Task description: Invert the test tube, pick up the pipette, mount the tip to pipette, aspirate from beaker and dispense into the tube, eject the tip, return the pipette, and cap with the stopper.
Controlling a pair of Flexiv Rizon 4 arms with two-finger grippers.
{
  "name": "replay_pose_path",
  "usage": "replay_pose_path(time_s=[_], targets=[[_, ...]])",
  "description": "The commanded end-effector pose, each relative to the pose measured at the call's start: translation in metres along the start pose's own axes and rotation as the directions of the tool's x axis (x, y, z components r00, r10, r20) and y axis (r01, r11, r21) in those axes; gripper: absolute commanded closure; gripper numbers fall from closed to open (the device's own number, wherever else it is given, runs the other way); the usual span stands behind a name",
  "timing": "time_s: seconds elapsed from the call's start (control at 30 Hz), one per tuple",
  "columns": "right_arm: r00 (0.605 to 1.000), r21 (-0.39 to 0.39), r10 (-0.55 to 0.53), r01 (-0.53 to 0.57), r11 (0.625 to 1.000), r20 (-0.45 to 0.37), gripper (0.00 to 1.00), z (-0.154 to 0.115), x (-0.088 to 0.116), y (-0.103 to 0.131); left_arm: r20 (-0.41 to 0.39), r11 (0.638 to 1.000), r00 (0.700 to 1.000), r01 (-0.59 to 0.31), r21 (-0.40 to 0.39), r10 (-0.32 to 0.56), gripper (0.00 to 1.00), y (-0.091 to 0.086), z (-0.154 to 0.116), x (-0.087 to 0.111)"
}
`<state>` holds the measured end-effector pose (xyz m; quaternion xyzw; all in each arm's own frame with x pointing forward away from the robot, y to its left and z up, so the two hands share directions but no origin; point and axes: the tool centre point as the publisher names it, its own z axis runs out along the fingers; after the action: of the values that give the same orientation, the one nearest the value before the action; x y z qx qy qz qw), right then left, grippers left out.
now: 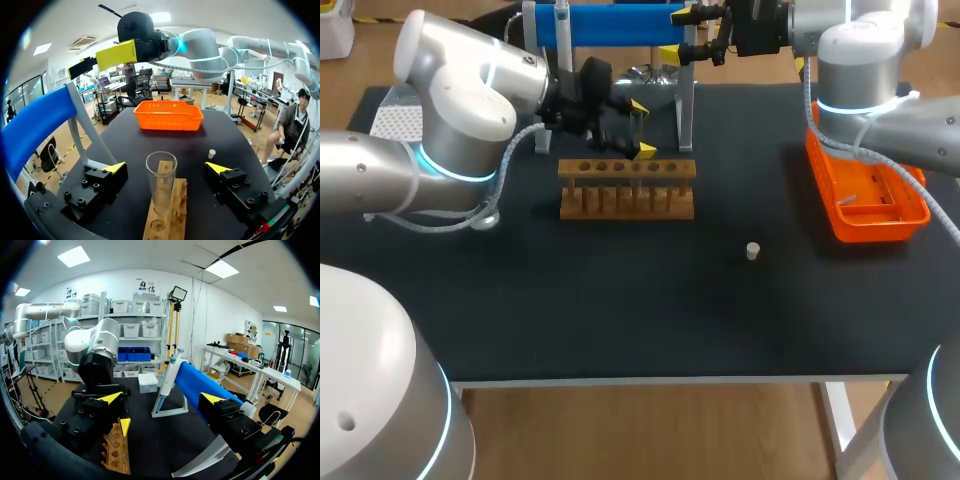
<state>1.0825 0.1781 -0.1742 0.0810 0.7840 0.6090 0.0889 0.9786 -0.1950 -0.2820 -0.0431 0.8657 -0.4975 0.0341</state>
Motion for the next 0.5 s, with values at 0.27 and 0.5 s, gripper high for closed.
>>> replay_pose_path(time_s=[0.27,0.5], targets=[[1.0,0.002,0.0,0.0,1.0,0.001,0.0,0.0,0.0,0.0,-0.022,1.0,1.0,-0.002,-0.016,0.001,0.0,0.009,0.012,-0.004],[1.0,0.002,0.0,0.0,1.0,0.001,0.0,0.0,0.0,0.0,-0.019,1.0,1.0,0.006,-0.013,-0.006,0.0,0.013,0.014,-0.006]])
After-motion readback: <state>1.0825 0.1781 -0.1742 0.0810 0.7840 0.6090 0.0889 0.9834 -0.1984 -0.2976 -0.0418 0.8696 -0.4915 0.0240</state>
